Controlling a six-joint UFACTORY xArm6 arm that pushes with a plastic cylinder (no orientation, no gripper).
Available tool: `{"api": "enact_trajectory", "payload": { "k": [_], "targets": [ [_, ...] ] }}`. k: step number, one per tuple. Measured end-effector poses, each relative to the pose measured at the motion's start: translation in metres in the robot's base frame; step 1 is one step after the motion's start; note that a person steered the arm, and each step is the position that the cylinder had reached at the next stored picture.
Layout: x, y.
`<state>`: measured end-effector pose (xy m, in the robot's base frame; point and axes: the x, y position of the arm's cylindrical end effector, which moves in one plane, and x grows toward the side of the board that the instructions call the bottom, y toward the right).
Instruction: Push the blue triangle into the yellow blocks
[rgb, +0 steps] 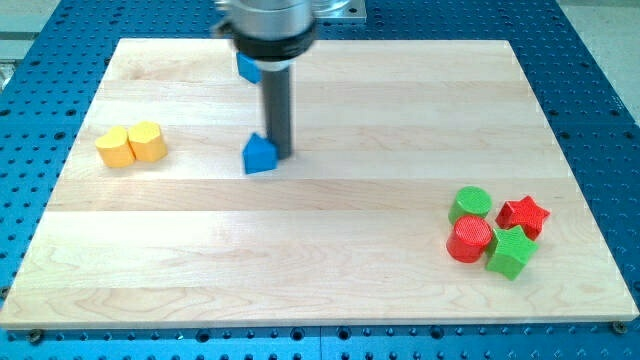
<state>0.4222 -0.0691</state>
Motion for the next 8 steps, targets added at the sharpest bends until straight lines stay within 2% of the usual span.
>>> {"api": "enact_trajectory", "payload": {
  "k": [2,3,4,5,6,7,8],
  "targets": [
    [0.080,0.004],
    [0.062,-0.025],
    [0.028,-0.029],
    [0.027,0.011],
    [0.003,-0.005],
    [-0.003,-0.089],
    [-0.003,-0.114]
  ]
}}
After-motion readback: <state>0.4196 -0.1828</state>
